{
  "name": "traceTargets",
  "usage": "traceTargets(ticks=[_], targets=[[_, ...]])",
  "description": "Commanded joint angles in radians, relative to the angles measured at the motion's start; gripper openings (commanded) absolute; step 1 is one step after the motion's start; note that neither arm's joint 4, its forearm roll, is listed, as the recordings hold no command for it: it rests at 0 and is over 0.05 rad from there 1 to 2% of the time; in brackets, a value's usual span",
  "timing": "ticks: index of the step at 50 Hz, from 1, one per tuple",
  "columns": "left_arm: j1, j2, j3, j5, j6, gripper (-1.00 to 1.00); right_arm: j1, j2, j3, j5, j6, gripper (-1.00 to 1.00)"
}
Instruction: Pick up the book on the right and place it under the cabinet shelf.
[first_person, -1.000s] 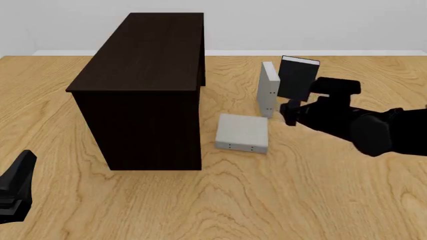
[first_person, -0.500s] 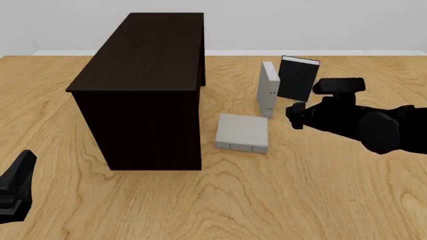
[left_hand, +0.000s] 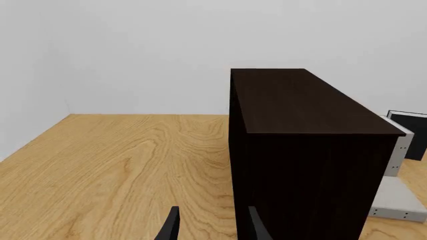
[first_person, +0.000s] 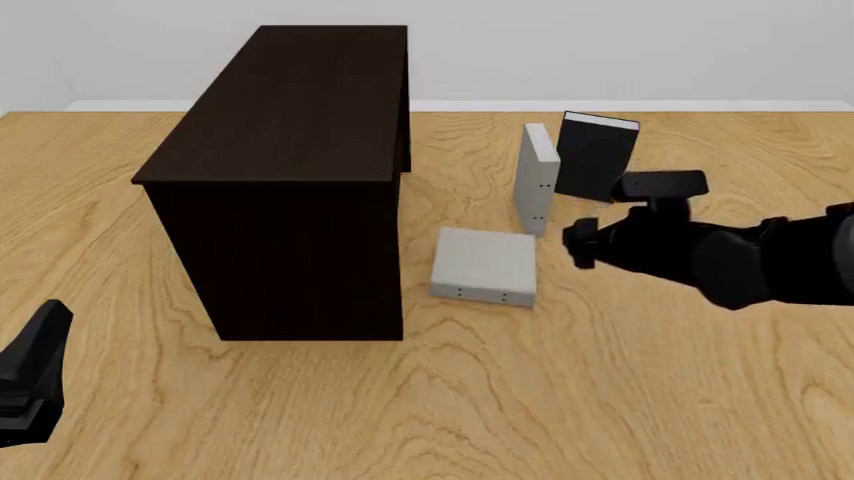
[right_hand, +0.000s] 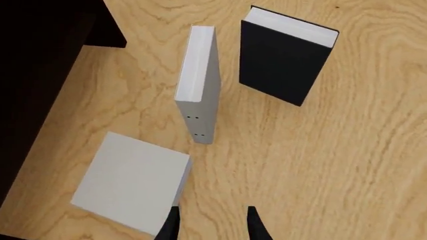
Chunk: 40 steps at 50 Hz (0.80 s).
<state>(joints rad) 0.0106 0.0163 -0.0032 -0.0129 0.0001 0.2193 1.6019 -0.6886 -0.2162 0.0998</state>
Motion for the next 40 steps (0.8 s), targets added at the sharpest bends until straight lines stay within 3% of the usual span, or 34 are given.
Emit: traceTargets(ticks=[1,40], targets=[[-0.001,-0.003,-0.002,0.005,0.0,1.0,0.018,0.071,-0.006,-0.065,0.059,1.0],[-0.001,-0.002,-0.001,0.003,0.001,1.0,0.046,0.24,-0.042,-0.14,0.091,1.0]])
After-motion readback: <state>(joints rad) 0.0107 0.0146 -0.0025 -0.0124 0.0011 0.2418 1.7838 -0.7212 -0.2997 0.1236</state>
